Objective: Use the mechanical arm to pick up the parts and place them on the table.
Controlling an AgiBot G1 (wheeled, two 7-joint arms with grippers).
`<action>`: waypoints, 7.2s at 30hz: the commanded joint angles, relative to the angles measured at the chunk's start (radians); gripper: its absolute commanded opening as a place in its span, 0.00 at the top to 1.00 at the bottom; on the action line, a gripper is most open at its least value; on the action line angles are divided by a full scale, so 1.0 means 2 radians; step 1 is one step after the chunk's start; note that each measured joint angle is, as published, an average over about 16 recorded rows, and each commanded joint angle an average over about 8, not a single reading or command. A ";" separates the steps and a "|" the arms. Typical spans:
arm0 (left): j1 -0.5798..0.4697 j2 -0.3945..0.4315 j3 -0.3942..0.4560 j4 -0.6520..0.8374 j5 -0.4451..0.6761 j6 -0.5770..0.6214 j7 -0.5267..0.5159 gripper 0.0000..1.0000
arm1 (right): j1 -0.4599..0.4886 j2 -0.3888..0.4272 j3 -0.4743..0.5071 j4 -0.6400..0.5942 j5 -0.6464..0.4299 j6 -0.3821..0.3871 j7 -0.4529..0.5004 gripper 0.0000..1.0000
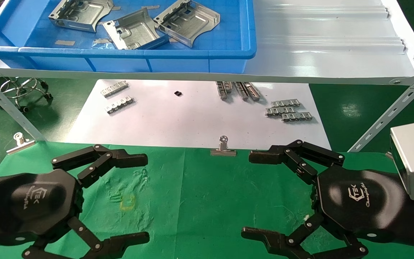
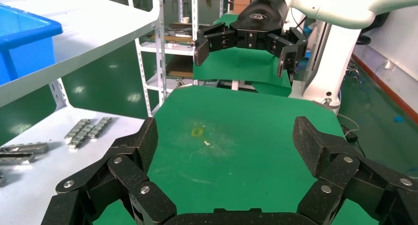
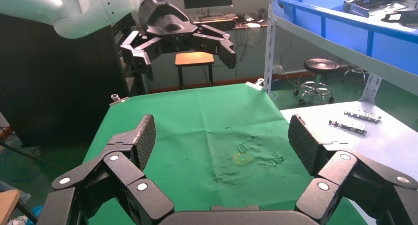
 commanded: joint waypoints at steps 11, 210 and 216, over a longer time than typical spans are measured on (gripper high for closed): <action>0.000 0.000 0.000 0.000 0.000 0.000 0.000 0.00 | 0.000 0.000 0.000 0.000 0.000 0.000 0.000 0.00; -0.406 0.084 0.210 0.308 0.157 0.054 0.258 1.00 | 0.000 0.000 0.000 0.000 0.000 0.000 0.000 1.00; -0.383 0.045 0.288 0.234 0.143 0.052 0.241 1.00 | 0.000 0.000 0.000 0.000 0.000 0.000 0.000 1.00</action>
